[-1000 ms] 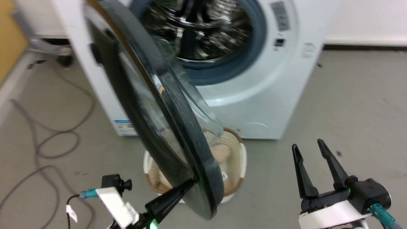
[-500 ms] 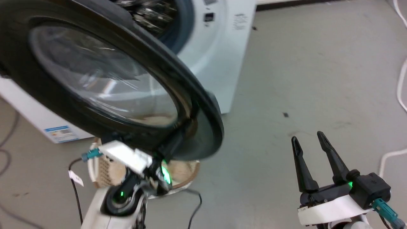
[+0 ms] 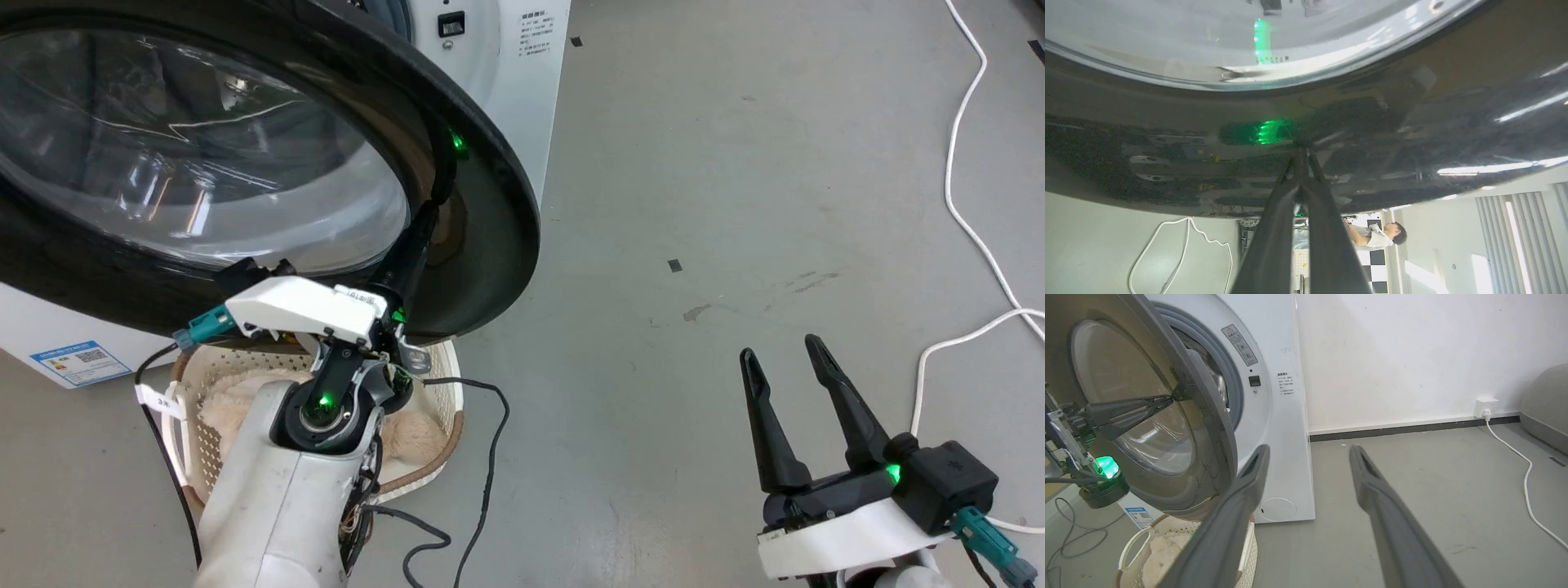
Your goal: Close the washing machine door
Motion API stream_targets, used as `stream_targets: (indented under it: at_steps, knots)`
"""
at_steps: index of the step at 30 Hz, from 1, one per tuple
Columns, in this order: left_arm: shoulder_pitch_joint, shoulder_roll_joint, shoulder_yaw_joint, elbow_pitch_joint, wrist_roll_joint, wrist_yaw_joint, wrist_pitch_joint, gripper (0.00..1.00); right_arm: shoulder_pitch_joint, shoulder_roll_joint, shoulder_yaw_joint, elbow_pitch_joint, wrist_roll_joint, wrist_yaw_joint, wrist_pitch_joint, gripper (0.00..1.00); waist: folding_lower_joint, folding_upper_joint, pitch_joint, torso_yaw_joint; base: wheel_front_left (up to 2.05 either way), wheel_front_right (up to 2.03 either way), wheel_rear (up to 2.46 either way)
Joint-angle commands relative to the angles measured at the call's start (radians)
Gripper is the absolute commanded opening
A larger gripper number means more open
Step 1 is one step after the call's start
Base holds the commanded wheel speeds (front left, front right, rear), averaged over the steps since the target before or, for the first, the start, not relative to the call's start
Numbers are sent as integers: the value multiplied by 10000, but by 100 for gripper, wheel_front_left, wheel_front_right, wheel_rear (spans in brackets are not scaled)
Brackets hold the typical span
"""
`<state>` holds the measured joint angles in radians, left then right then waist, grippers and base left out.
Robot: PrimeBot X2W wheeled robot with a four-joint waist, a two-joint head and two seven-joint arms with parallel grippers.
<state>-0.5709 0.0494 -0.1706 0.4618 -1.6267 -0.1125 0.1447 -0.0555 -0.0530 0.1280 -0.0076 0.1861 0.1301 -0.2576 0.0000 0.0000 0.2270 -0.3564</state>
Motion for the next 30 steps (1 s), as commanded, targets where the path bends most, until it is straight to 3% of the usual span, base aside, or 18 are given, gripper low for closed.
stream_targets:
  at_steps: [1,8,12,18,21,26,30]
  knots:
    - [-189,9,-85,155,87,-105,-39,0,-130,27,-14,20,41,6,-42,100,0,0,-41,45,0,0,0]
    - [329,319,-618,-29,781,-175,-30,0,-35,27,-34,55,40,6,-42,100,0,0,-381,473,0,0,0]
    - [1226,913,-1257,-1015,1647,-179,-102,0,8,28,-149,73,0,6,-42,100,0,0,-671,888,0,0,0]
    - [2439,2868,-3009,-1735,5312,-180,-1857,0,181,28,-297,162,-91,6,-42,100,0,0,-1270,1597,0,0,0]
    - [2787,3523,-3505,-1635,6854,-173,-2993,0,316,28,-373,216,-132,6,-42,100,0,0,-1589,1954,0,0,0]
    - [3258,3750,-3016,-1806,7886,143,-3969,0,569,28,-475,243,-220,6,-42,100,0,0,-2024,2549,0,0,0]
    - [3876,3462,-1548,-2910,8984,831,-4056,0,706,28,-559,201,-228,6,-42,100,0,0,-2198,2927,0,0,0]
